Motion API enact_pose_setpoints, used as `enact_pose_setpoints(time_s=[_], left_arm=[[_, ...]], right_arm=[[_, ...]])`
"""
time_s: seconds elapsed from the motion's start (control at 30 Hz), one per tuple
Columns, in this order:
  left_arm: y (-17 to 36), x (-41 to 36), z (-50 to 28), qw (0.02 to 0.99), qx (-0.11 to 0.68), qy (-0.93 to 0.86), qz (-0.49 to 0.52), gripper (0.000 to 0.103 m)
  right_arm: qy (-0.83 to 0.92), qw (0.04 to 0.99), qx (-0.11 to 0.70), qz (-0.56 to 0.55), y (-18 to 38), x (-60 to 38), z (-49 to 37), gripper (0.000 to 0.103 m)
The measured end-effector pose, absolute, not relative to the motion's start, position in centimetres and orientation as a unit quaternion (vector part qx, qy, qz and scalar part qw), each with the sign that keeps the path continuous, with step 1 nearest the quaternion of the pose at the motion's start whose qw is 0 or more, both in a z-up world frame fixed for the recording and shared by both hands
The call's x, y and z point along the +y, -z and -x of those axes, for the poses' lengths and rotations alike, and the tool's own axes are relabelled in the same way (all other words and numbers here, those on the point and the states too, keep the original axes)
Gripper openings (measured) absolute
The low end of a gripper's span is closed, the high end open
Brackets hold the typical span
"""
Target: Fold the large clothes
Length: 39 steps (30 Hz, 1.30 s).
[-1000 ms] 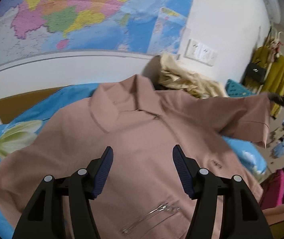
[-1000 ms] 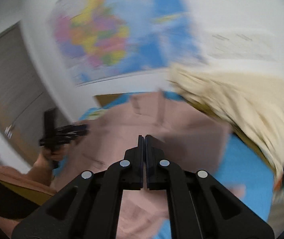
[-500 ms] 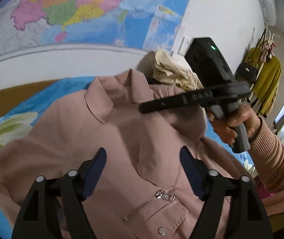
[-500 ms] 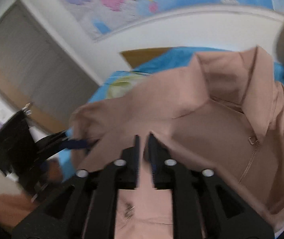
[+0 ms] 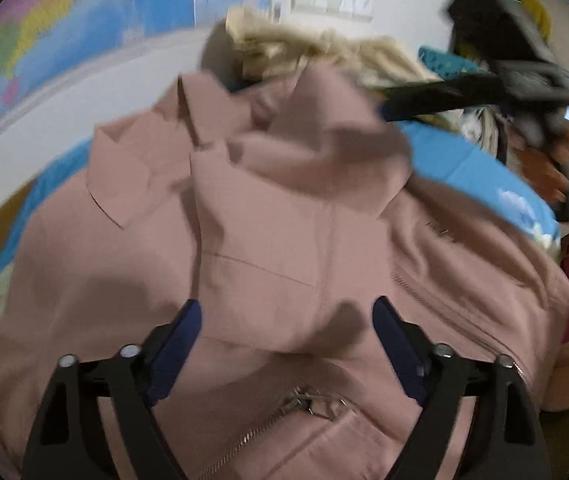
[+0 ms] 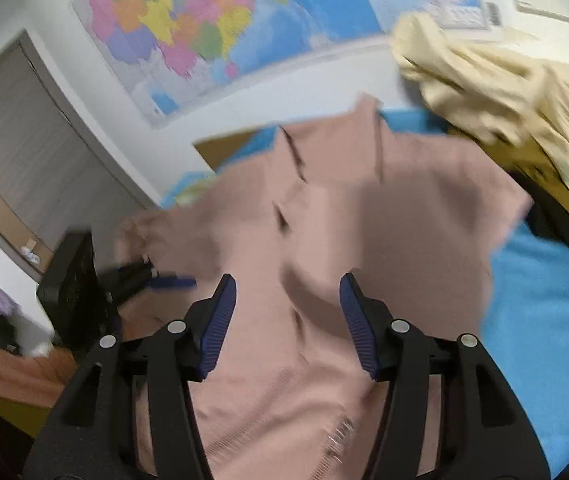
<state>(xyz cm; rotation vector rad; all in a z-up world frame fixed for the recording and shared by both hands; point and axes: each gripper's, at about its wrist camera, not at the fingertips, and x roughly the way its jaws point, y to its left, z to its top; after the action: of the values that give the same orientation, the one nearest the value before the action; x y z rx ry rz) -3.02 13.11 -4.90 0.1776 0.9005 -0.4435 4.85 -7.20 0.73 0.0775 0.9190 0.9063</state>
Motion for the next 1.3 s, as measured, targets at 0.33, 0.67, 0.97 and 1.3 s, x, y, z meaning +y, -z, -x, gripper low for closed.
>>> enact_pose_setpoints(time_s=[0.33,0.67,0.97,1.3], left_arm=[[4.3,25.0,-0.3,0.873,0.449,0.131,0.141,0.002],[0.6,22.8,4.5,0.909,0.385,0.159,0.013,0.043],[5.8,14.4,2.5,0.863,0.435,0.147,-0.21,0.067],[1.8,26.1,-1.5,0.89,0.433,0.116,0.079,0.008]], right_arm=[[-0.419,0.817,0.392,-0.061,-0.6,-9.1,-5.2,0.054],[-0.331,0.813,0.479,-0.016,6.3,-4.7,-12.4,0.045],[-0.347,0.816,0.462,-0.026,4.9,-5.0,-11.2,0.049],[-0.392,0.819,0.419,-0.01,2.1,-4.4,-8.0,0.052]])
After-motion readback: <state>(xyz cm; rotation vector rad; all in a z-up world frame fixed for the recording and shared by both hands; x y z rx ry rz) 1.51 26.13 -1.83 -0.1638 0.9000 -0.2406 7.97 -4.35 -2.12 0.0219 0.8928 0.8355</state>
